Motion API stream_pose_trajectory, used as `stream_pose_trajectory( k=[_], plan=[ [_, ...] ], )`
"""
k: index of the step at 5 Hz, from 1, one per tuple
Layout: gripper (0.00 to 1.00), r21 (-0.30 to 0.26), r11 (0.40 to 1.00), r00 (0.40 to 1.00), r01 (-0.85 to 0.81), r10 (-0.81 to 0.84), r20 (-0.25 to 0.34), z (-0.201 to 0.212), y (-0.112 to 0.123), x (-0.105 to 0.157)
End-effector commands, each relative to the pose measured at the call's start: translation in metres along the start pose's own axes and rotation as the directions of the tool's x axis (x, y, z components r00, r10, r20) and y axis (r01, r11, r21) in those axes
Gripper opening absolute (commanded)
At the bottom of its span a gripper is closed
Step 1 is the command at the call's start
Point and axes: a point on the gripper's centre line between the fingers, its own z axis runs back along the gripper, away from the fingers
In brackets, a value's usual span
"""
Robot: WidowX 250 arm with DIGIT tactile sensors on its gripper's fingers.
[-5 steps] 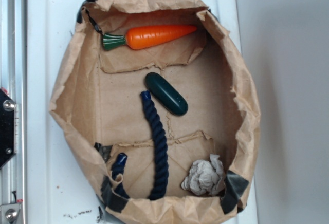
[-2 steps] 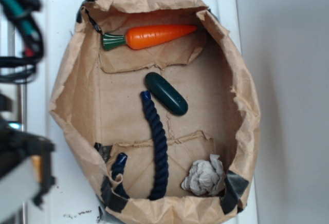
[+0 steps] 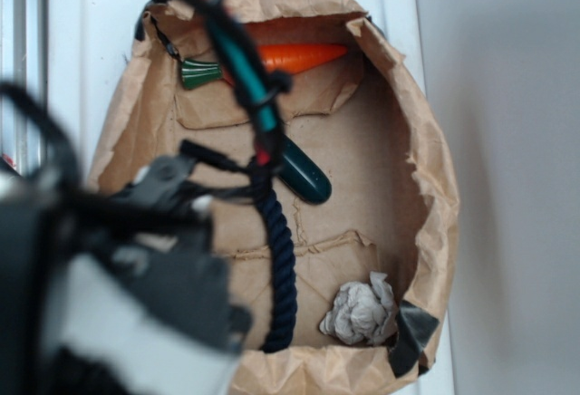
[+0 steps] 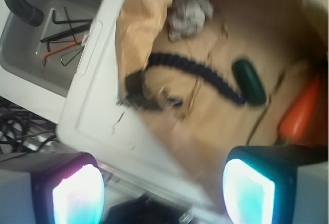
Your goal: Grab the blue rope.
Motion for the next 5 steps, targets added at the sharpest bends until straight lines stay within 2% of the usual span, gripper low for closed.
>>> stream_pose_trajectory(
  k=[1,2,3,4,5],
  plan=[
    [1.0,0.15,0.98,0.99,0.132,-0.139,0.033,-0.037,0.049,0.035],
    [1.0,0.197,0.968,0.986,0.155,-0.164,0.034,-0.069,0.053,0.04],
    [1.0,0.204,0.96,0.979,0.19,-0.201,0.034,-0.087,0.043,0.037],
    [1.0,0.196,0.951,0.969,0.24,-0.246,0.008,-0.113,0.029,0.03],
    [1.0,0.189,0.945,0.962,0.267,-0.273,0.005,-0.129,0.017,0.034]
  ],
)
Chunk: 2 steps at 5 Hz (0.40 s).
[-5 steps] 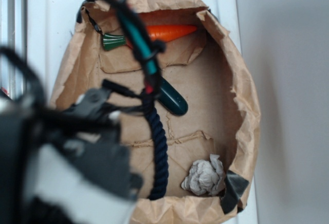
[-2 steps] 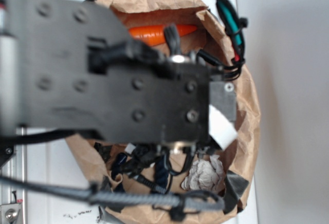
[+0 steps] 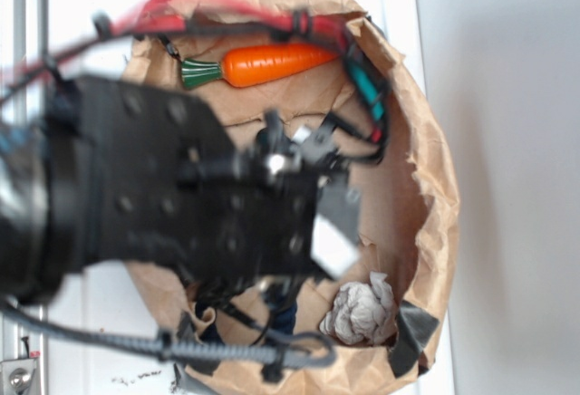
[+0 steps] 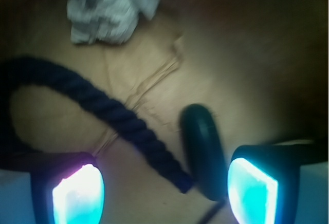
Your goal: Grab the blue rope.
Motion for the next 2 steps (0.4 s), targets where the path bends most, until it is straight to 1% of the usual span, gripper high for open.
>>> stream_pose_trajectory(
  k=[1,2],
  plan=[
    [1.0,-0.033,0.996,0.996,0.081,-0.08,0.039,-0.009,-0.028,0.029],
    [1.0,-0.055,0.985,0.986,0.165,-0.164,0.011,-0.03,-0.048,0.04]
  ],
)
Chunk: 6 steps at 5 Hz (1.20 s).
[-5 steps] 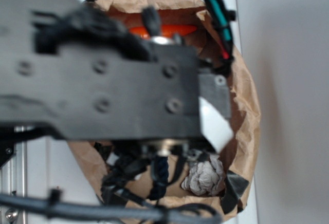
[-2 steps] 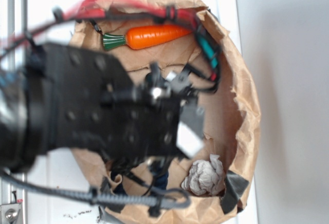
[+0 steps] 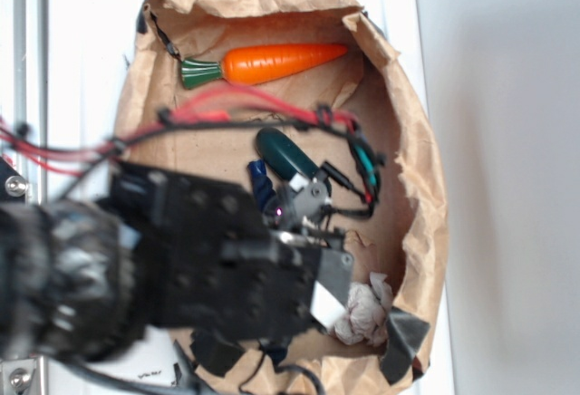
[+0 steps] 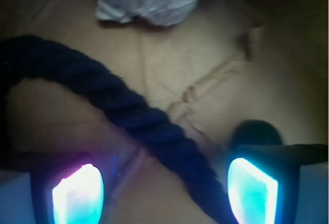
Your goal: Grab the blue rope.
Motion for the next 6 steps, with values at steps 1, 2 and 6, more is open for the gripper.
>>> stream_pose_trajectory(
  k=[1,2,6],
  plan=[
    [1.0,0.006,0.989,0.988,0.148,-0.148,-0.038,-0.022,-0.022,0.026],
    [0.92,-0.002,0.993,0.992,0.119,-0.119,-0.051,-0.018,-0.034,0.016],
    [0.0,-0.048,0.993,0.993,-0.111,0.113,0.04,-0.002,-0.038,0.007]
  ],
)
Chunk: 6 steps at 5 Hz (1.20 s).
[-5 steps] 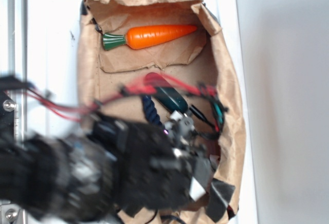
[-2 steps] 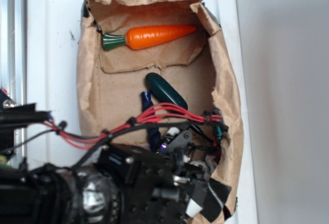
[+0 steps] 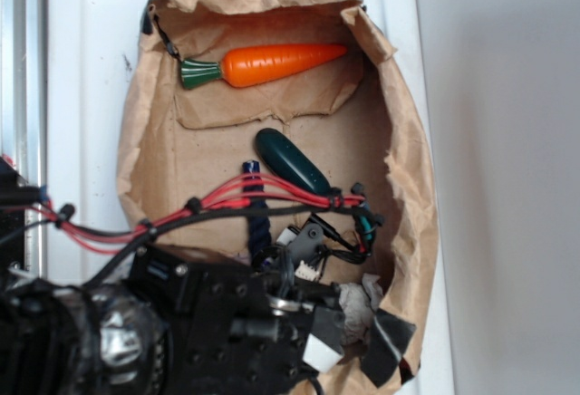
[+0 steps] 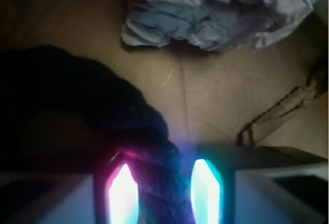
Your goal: Grab the blue rope.
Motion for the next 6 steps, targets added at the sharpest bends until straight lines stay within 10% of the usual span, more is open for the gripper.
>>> stream_pose_trajectory(
  k=[1,3,6],
  plan=[
    [0.0,-0.064,0.98,0.977,-0.189,0.194,0.091,0.049,0.012,-0.003],
    [0.0,-0.091,0.903,0.901,-0.419,0.426,0.079,0.13,0.09,-0.018],
    [0.0,-0.035,0.733,0.716,-0.679,0.672,0.19,0.213,0.09,-0.053]
  ],
)
